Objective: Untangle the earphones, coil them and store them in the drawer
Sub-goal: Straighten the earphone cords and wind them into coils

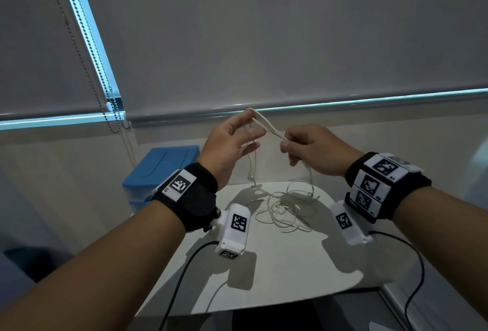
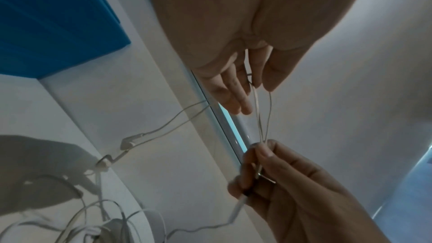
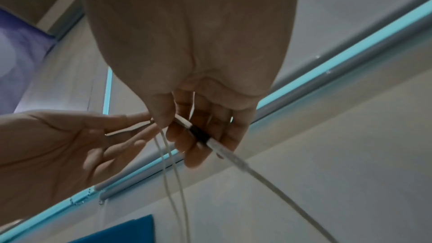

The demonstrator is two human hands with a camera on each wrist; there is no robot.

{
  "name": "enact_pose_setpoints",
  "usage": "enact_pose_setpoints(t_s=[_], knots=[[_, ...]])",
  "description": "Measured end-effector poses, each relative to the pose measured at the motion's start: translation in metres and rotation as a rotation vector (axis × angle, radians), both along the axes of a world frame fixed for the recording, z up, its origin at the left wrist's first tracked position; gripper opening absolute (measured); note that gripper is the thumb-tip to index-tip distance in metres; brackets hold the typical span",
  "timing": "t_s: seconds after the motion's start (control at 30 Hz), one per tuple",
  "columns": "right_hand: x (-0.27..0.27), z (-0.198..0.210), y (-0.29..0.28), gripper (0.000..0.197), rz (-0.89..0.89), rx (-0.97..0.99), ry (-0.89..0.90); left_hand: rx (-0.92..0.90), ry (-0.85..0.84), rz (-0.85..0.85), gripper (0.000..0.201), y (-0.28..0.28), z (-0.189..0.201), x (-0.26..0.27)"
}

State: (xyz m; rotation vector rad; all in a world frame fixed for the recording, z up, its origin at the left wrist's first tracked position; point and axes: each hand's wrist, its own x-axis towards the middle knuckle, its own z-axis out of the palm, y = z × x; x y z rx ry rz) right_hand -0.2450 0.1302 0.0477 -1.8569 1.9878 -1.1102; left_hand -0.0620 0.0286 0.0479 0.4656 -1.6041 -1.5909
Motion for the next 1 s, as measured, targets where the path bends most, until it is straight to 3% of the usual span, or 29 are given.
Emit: enact_pose_setpoints(t_s=[0.17, 0.27, 0.4, 0.5, 0.67, 0.83, 1.0], knots=[[-0.005, 0.029, 0.000, 0.012, -0.100, -0.093, 0.118, -0.014, -0.065, -0.004, 0.055, 0.000, 0.000, 0.002], [-0.003, 0.052, -0.002, 0.014, -0.154, -0.178, 0.143, -0.037, -0.141, 0.038, 0.045, 0.000, -0.001, 0.006], [0.008, 0.077, 0.000, 0.008, -0.081, -0.135, 0.307, -0.344, -0.310, 0.223, 0.029, 0.003, 0.000, 0.009], [0.021, 0.080, -0.001, 0.009, 0.012, -0.053, 0.418, -0.484, -0.325, 0.151, 0.037, 0.008, 0.009, 0.005], [0.032, 0.081, -0.005, 0.009, 0.069, -0.098, 0.471, -0.189, -0.149, -0.145, 0.022, 0.017, 0.020, 0.003], [0.021, 0.085, -0.005, 0.010, -0.049, -0.263, 0.411, -0.168, -0.171, -0.015, 0.034, 0.011, 0.014, 0.009], [0.006, 0.082, -0.009, 0.011, -0.191, -0.426, 0.304, -0.118, -0.155, -0.039, 0.032, 0.008, 0.016, 0.016]])
